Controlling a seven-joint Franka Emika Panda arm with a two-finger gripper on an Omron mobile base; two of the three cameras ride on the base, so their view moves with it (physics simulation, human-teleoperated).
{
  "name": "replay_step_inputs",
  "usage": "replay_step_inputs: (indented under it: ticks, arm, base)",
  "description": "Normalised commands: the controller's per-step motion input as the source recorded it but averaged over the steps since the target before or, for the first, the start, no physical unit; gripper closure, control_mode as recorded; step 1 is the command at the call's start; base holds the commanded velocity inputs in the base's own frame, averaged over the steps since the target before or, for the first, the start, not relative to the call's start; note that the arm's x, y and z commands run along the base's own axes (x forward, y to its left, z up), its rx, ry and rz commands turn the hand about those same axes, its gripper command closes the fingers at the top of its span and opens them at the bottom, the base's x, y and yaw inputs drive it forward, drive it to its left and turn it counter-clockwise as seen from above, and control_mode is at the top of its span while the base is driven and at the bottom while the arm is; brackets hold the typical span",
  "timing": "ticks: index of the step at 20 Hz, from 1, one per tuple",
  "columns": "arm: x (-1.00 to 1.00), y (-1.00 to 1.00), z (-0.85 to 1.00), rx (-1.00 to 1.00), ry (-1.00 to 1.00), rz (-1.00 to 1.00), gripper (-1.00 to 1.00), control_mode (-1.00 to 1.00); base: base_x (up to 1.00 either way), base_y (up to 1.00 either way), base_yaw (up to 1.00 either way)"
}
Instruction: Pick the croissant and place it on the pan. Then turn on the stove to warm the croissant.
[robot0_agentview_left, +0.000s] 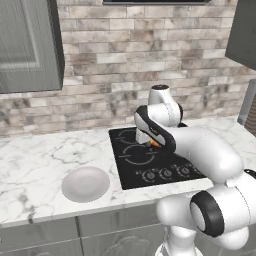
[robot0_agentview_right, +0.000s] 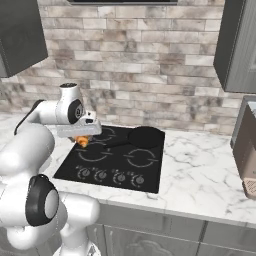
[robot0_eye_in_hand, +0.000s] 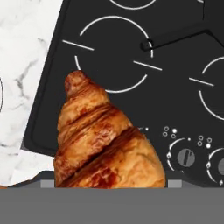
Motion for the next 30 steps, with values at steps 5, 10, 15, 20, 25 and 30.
replay_step_inputs:
  ticks: [5, 10, 15, 20, 25, 30]
  arm:
    - [0.32, -0.57, 0.0, 0.0, 0.0, -0.35, 1.0, -1.0]
    - [0.32, -0.6, 0.0, 0.0, 0.0, -0.35, 1.0, -1.0]
    - [0.12, -0.43, 0.0, 0.0, 0.0, -0.29, 1.0, -1.0]
    - [0.11, -0.29, 0.0, 0.0, 0.0, -0.19, 1.0, -1.0]
    - [0.41, -0.27, 0.0, 0.0, 0.0, -0.13, 1.0, -1.0]
    - [0.66, -0.34, 0.0, 0.0, 0.0, -0.11, 1.0, -1.0]
  base:
    - [0.0, 0.0, 0.0]
    - [0.0, 0.0, 0.0]
    - [0.0, 0.0, 0.0]
    - [0.0, 0.0, 0.0]
    - [0.0, 0.0, 0.0]
    - [0.0, 0.0, 0.0]
